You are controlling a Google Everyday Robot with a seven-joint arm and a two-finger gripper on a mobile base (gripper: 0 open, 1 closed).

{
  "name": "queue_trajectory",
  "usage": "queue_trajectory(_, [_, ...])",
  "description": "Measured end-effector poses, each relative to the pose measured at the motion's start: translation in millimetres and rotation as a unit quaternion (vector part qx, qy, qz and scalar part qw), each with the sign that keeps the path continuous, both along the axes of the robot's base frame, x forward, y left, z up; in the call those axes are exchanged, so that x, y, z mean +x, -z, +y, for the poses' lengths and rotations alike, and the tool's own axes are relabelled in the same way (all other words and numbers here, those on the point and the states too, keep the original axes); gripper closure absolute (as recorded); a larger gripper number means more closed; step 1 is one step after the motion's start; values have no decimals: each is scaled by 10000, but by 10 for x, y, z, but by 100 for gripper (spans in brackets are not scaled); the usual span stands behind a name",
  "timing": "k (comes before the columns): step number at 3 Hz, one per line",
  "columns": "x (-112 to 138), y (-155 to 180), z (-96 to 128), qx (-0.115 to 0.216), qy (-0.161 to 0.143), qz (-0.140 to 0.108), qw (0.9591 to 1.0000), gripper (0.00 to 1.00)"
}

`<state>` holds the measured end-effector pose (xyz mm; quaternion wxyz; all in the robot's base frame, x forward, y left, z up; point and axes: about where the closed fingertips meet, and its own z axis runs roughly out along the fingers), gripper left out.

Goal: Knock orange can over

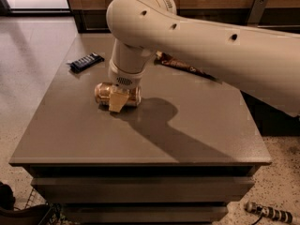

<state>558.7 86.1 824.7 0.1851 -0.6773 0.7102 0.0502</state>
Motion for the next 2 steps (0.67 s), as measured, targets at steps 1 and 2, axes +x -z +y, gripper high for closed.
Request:
queue_trajectory(1, [-5, -1, 3, -3, -5, -2, 10000, 0])
queue_trajectory(2, [-6, -1, 3, -3, -6, -2, 10000, 0])
